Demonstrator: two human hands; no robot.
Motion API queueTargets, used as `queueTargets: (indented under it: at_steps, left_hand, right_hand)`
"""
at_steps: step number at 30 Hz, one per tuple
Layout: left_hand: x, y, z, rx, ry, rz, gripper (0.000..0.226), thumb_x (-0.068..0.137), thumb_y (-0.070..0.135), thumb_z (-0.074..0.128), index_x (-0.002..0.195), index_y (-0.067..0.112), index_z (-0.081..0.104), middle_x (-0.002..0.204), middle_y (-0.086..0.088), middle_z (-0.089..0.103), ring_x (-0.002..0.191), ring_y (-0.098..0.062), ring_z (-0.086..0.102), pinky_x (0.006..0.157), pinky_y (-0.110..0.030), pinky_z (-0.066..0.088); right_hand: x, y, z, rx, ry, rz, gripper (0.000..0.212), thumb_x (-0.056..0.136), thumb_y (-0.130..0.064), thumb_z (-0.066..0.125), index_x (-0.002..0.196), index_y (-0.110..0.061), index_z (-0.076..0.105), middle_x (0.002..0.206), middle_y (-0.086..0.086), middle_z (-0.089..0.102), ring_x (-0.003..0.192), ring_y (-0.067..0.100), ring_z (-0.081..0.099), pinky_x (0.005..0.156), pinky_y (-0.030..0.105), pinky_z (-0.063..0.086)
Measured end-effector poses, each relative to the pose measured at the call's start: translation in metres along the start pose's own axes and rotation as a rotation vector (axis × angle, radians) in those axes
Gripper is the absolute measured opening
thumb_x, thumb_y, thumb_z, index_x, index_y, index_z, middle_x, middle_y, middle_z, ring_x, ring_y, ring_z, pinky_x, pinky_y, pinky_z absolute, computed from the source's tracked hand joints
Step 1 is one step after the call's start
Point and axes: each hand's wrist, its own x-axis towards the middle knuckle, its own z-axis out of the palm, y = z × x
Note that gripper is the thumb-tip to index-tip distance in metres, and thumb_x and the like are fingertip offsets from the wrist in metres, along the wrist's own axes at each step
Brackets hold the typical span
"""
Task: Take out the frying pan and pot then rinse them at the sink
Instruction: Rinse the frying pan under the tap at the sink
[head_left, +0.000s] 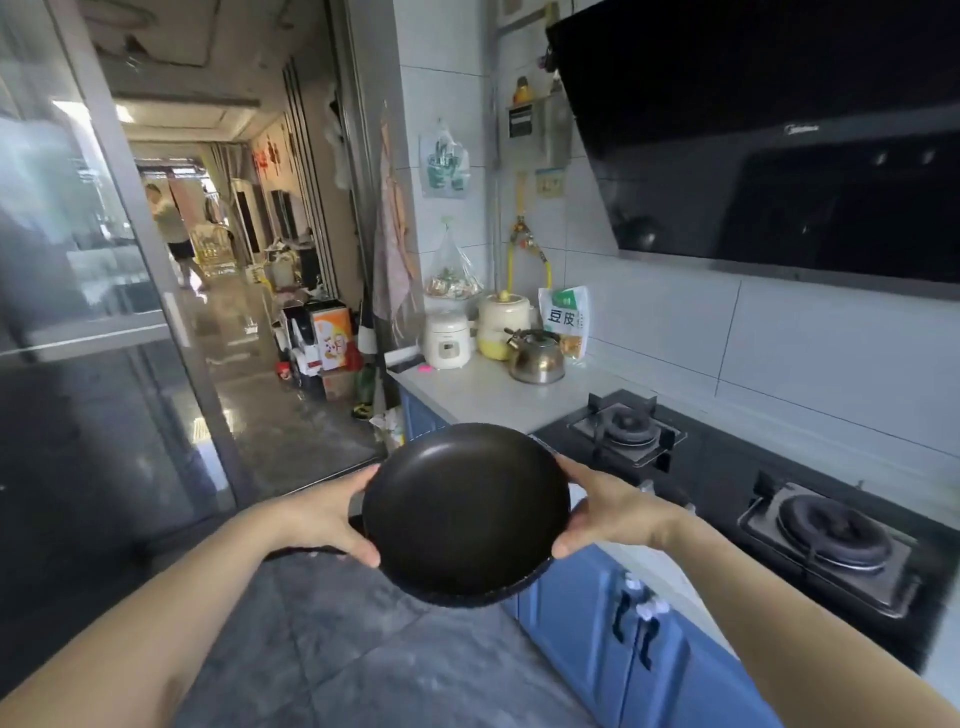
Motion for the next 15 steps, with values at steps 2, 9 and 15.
queueTargets:
  at_steps: [2, 9, 15]
  left_hand:
    - [0.05, 0.015, -0.011, 0.02, -0.009, 0.011, 0.14, 0.045, 0.042, 0.096, 0.154, 0.042, 0.007, 0.152, 0.021, 0.027, 0.136, -0.005, 0.034, 0.115, -0.029, 0.029]
    - [0.205, 0.044, -0.054, 0.006, -0.083, 0.065, 0.125, 0.053, 0.036, 0.094, 0.15, 0.044, 0.015, 0.146, 0.025, 0.035, 0.139, -0.002, 0.026, 0.108, -0.017, 0.025]
    - [0.342, 0.028, -0.095, 0.073, -0.089, 0.066, 0.142, 0.027, 0.065, 0.09, 0.148, 0.05, 0.017, 0.152, 0.024, 0.031, 0.142, -0.005, 0.026, 0.119, -0.038, 0.023]
  right_hand:
    - [0.027, 0.015, -0.038, -0.02, 0.004, 0.004, 0.113, 0.06, -0.018, 0.091, 0.149, -0.042, 0.025, 0.138, -0.013, 0.053, 0.102, 0.017, 0.069, 0.104, 0.042, 0.046]
    - [0.126, 0.051, -0.138, -0.021, -0.015, 0.032, 0.099, 0.064, -0.02, 0.089, 0.142, -0.044, 0.033, 0.132, -0.014, 0.057, 0.12, 0.011, 0.057, 0.109, 0.038, 0.042]
    - [0.233, 0.102, -0.193, -0.07, 0.057, 0.143, 0.113, 0.053, -0.034, 0.093, 0.144, -0.047, 0.028, 0.127, -0.019, 0.059, 0.116, 0.012, 0.06, 0.112, 0.042, 0.038]
